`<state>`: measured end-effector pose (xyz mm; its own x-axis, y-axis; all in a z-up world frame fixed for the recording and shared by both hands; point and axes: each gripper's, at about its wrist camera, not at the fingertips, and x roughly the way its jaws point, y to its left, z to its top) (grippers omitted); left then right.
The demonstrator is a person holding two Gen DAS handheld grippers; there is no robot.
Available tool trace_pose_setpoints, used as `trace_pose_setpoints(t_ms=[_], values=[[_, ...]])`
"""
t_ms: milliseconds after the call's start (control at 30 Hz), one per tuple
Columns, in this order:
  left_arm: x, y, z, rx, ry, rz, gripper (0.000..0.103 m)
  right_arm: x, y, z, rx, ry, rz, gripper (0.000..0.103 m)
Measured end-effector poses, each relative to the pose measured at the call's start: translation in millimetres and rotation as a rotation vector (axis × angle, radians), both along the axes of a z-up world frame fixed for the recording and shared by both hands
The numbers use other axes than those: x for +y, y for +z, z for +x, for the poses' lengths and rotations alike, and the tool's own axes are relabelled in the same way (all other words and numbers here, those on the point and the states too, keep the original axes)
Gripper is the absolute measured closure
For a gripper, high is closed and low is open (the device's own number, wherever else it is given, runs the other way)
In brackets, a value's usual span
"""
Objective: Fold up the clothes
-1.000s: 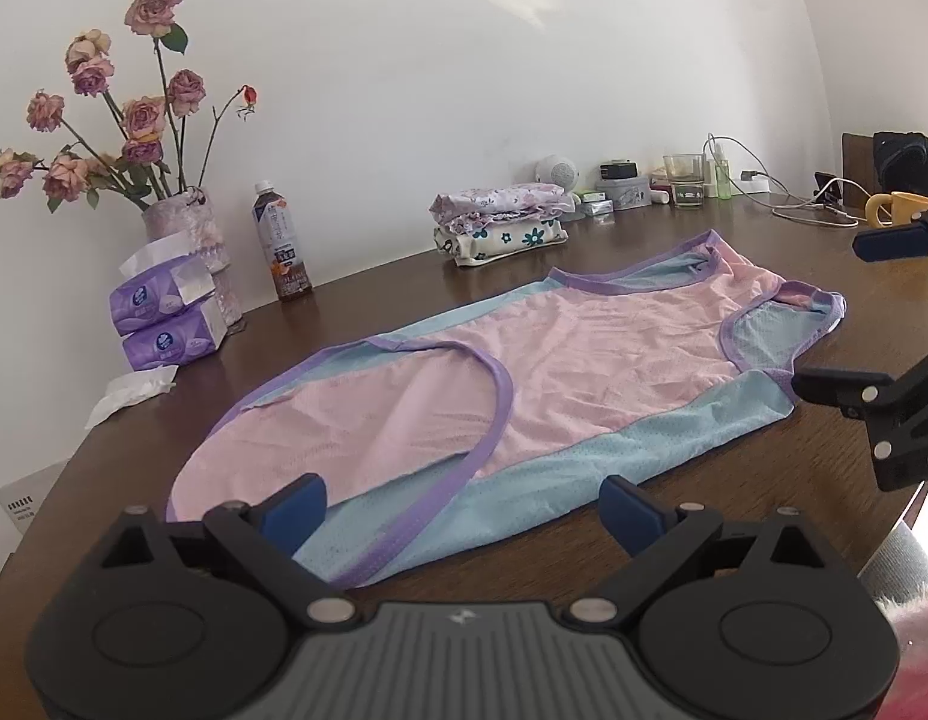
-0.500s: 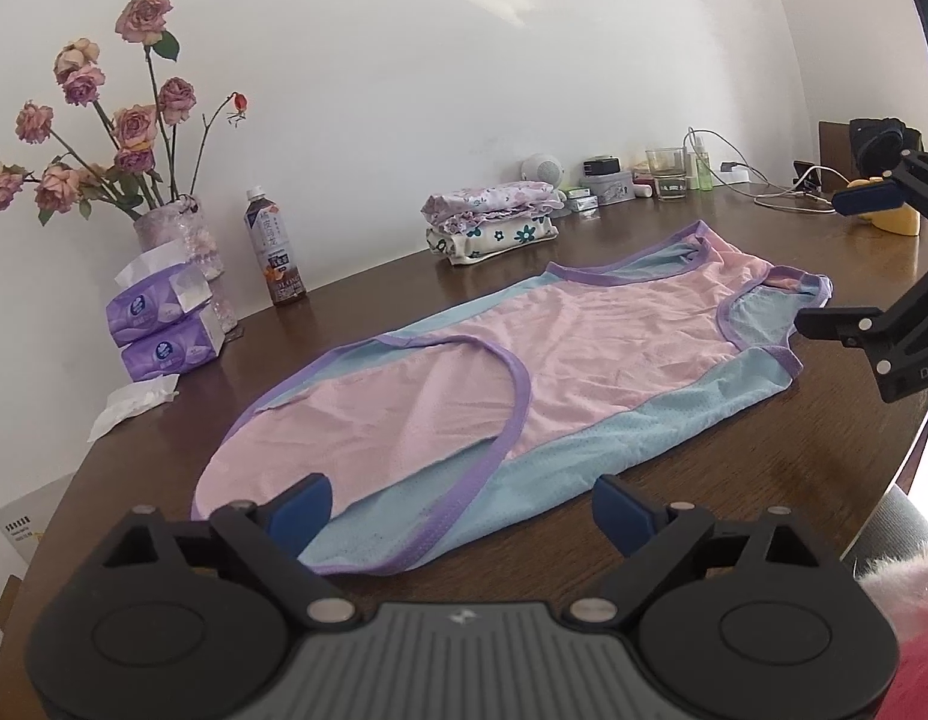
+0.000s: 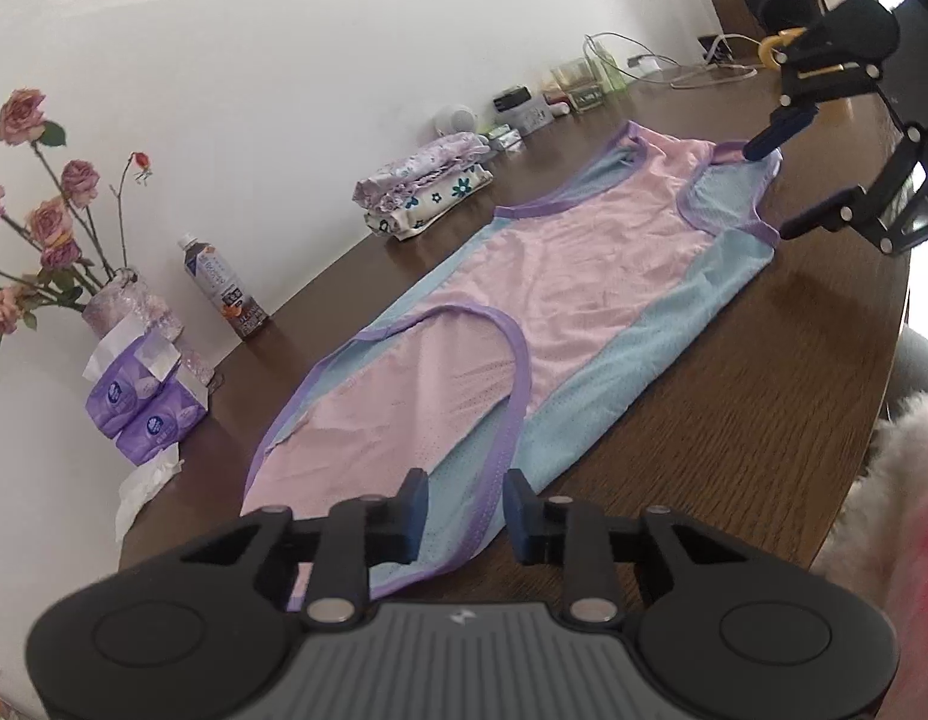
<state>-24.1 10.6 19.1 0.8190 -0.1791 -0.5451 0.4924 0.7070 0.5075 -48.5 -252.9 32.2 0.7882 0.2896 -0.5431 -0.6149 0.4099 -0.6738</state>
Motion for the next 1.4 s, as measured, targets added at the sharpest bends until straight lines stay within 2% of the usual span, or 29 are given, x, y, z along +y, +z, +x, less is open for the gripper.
trace_pose_setpoints(t_ms=[100, 133, 167, 233, 300, 500, 633, 800, 867, 900, 967, 1000, 1033, 1100, 1200, 1267, 1300, 1333, 1400], values=[[-2.1, -0.6, 1.0, 0.006, -0.04, 0.051, 0.076, 7.9, -3.6, 3.2, 0.048, 0.11, -0.09, 0.066], [-3.2, -0.7, 2.3, 0.01, -0.051, 0.06, 0.076, 10.7, -5.3, 5.9, 0.053, 0.134, -0.123, 0.073], [-5.3, -0.6, 3.9, 0.012, -0.063, 0.066, 0.076, 12.4, -4.6, 10.3, 0.076, 0.148, -0.138, 0.076], [-12.5, 0.3, 7.2, 0.015, -0.087, 0.066, 0.076, 15.2, -1.3, 20.4, 0.137, 0.168, -0.154, 0.093], [-22.9, 1.7, 9.9, 0.018, -0.124, 0.053, 0.076, 18.0, 2.1, 30.5, 0.199, 0.188, -0.169, 0.098], [-74.6, -3.3, 16.6, 0.051, -0.303, -0.005, 0.074, 9.1, 27.7, 41.8, 0.259, 0.108, -0.002, 0.098], [-108.9, -14.1, 23.5, 0.056, -0.399, 0.03, 0.074, -2.2, 37.0, 47.5, 0.273, 0.057, 0.061, 0.098], [-132.4, -20.3, 28.2, 0.062, -0.472, 0.077, 0.074, -10.9, 40.8, 53.9, 0.308, 0.037, 0.127, 0.098], [-137.3, -22.5, 29.7, 0.05, -0.474, 0.104, 0.089, -10.9, 38.7, 54.3, 0.312, 0.041, 0.133, 0.098], [-139.2, -23.3, 30.6, 0.045, -0.472, 0.116, 0.102, -11.5, 37.8, 53.1, 0.302, 0.048, 0.131, 0.096], [-140.2, -22.3, 33.1, 0.05, -0.476, 0.123, 0.102, -12.2, 36.1, 50.1, 0.276, 0.065, 0.119, 0.088], [-139.8, -21.2, 33.8, 0.051, -0.476, 0.122, 0.102, -11.2, 34.8, 47.6, 0.256, 0.082, 0.104, 0.076], [-139.7, -20.1, 34.5, 0.05, -0.477, 0.121, 0.102, -9.7, 33.2, 44.4, 0.24, 0.103, 0.087, 0.071], [-140.0, -17.6, 36.8, 0.048, -0.474, 0.118, 0.102, -4.3, 26.5, 41.4, 0.21, 0.136, 0.034, 0.071], [-140.6, -14.3, 41.4, 0.043, -0.463, 0.113, 0.102, 4.3, 15.7, 37.9, 0.165, 0.184, -0.049, 0.071], [-140.9, -12.7, 43.8, 0.043, -0.455, 0.105, 0.102, 4.6, 15.3, 39.7, 0.164, 0.18, -0.054, 0.071], [-141.0, -12.1, 44.9, 0.044, -0.453, 0.1, 0.102, 4.2, 15.6, 41.0, 0.166, 0.175, -0.052, 0.077], [-141.0, -11.5, 45.5, 0.044, -0.45, 0.094, 0.102, 3.8, 16.0, 42.2, 0.168, 0.17, -0.051, 0.092], [-140.0, -11.2, 44.5, 0.045, -0.447, 0.08, 0.101, 3.1, 16.7, 44.8, 0.172, 0.16, -0.047, 0.097]])
